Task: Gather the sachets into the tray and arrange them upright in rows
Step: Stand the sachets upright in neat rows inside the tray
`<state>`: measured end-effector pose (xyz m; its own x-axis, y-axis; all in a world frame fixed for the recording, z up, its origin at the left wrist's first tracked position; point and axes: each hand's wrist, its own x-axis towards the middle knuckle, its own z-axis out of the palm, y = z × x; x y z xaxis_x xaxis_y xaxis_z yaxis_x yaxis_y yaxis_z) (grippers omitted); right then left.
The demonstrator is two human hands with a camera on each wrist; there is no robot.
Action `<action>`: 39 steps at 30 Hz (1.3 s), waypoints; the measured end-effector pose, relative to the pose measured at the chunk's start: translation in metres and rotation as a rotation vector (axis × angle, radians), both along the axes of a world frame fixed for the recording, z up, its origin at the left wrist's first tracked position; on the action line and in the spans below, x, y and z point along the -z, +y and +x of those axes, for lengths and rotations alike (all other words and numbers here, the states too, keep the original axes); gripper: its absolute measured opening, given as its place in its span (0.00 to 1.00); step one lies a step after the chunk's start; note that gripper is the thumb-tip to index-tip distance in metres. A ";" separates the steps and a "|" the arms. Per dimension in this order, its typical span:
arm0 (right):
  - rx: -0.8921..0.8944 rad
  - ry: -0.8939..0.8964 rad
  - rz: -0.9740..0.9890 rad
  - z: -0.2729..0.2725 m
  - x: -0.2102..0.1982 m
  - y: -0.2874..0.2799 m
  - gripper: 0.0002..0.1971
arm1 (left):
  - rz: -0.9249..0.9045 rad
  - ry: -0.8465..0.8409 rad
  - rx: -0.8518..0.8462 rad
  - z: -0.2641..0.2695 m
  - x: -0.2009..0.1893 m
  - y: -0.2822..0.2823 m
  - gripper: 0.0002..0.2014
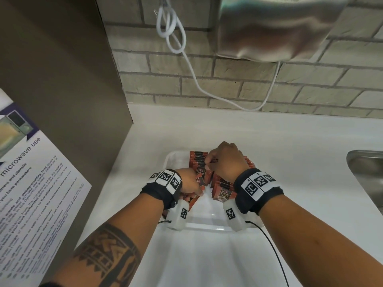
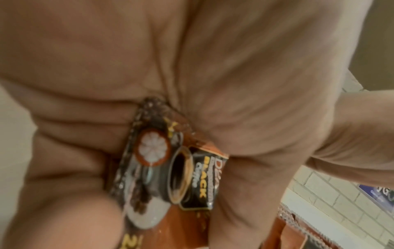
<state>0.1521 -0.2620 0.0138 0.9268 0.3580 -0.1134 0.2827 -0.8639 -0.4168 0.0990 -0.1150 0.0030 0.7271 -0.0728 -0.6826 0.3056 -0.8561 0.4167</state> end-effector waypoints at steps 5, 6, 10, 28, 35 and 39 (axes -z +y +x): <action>0.000 -0.017 0.013 0.000 -0.006 -0.002 0.04 | 0.001 -0.005 -0.012 -0.001 0.001 0.001 0.09; 0.002 -0.015 0.020 -0.001 -0.007 -0.002 0.04 | 0.000 -0.004 -0.015 -0.001 0.001 0.001 0.09; 0.009 0.008 0.023 -0.002 -0.006 -0.001 0.05 | -0.014 0.002 -0.029 0.000 0.002 0.001 0.11; -0.009 0.036 0.027 -0.004 -0.007 0.001 0.11 | -0.078 0.007 -0.072 -0.002 0.002 0.003 0.11; -0.033 0.068 0.118 -0.007 -0.011 -0.009 0.11 | -0.316 0.034 -0.254 -0.002 0.005 0.013 0.13; -0.041 0.100 0.134 -0.010 -0.013 -0.008 0.07 | -0.389 0.036 -0.270 -0.004 0.002 0.016 0.12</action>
